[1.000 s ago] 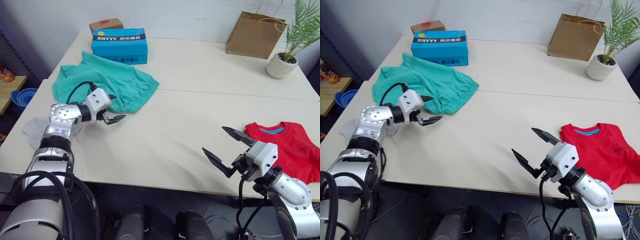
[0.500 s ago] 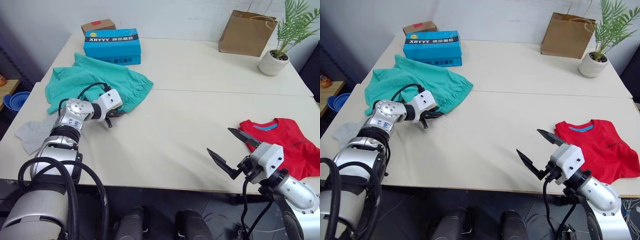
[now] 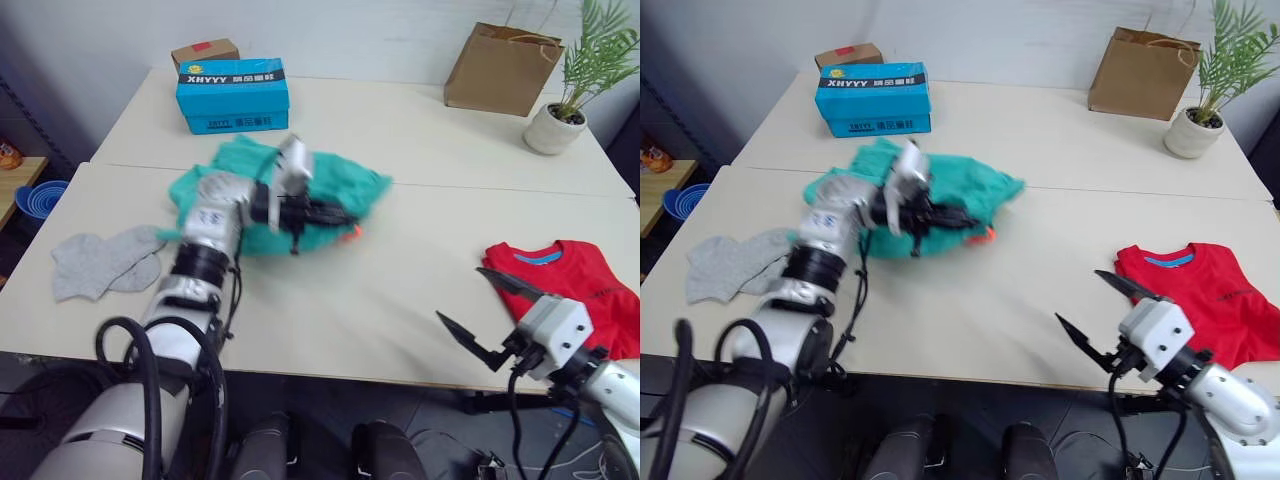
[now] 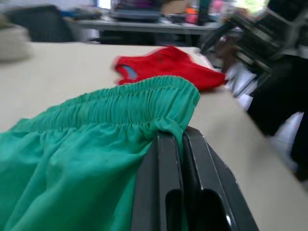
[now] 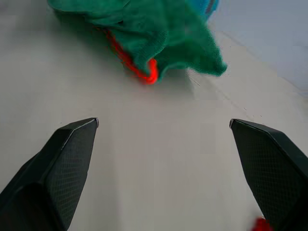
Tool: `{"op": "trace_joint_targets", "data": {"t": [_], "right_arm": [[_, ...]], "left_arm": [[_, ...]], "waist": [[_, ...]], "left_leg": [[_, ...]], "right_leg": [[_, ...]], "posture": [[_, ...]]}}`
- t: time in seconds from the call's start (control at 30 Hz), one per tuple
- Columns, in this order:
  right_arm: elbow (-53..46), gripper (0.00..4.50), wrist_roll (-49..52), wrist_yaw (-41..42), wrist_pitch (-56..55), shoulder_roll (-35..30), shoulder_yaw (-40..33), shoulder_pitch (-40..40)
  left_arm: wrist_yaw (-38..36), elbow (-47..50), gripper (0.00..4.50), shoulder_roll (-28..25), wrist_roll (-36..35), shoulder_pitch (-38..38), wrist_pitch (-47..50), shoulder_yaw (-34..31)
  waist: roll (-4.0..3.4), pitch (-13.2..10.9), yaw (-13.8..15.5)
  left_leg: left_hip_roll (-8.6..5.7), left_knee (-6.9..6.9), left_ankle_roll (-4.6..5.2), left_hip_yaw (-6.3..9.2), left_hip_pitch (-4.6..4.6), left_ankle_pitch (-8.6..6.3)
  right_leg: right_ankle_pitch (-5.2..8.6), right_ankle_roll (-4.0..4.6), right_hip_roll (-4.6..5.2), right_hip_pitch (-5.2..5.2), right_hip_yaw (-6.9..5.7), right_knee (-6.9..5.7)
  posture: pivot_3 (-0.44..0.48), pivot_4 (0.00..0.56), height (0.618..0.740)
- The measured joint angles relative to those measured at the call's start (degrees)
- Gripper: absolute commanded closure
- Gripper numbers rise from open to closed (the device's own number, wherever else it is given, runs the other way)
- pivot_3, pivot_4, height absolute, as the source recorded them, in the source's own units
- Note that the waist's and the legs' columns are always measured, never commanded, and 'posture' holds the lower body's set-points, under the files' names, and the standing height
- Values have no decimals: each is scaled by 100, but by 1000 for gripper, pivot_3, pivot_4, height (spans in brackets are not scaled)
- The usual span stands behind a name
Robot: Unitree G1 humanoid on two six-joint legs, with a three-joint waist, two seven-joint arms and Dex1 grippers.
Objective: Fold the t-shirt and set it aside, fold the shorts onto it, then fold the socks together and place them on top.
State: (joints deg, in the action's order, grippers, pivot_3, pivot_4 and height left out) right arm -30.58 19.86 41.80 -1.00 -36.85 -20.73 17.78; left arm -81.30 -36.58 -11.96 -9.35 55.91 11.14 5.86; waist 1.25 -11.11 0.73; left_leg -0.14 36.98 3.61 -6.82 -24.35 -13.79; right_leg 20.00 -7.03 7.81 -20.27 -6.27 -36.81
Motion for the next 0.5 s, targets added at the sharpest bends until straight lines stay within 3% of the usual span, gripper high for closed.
{"op": "trace_joint_targets", "data": {"t": [0.1,0.27,0.37,0.5], "right_arm": [[155,0,-30,128,-25,-120,-15,-36],[176,0,-24,225,22,-121,-11,-3],[141,0,3,259,226,-126,31,4],[-12,0,56,321,565,-256,343,-182]], "left_arm": [[290,280,4467,416,148,-493,82,488],[781,645,3198,898,120,-951,209,716],[716,1325,2235,674,-201,-1111,458,622],[461,2145,982,-185,-779,-1362,1103,251]], "waist": [[0,0,-2],[-1,0,32],[-6,2,11],[-12,4,-80]], "left_leg": [[6,6,-1,7,1,-2],[4,6,0,10,0,-12],[5,2,-4,10,1,-14],[8,2,-10,15,4,-14]], "right_leg": [[2,5,18,1,24,-2],[2,6,42,0,20,-3],[3,9,42,0,17,-3],[6,14,41,0,14,-7]], "posture": [[0,150,740],[0,150,740],[0,150,740],[0,150,740]]}}
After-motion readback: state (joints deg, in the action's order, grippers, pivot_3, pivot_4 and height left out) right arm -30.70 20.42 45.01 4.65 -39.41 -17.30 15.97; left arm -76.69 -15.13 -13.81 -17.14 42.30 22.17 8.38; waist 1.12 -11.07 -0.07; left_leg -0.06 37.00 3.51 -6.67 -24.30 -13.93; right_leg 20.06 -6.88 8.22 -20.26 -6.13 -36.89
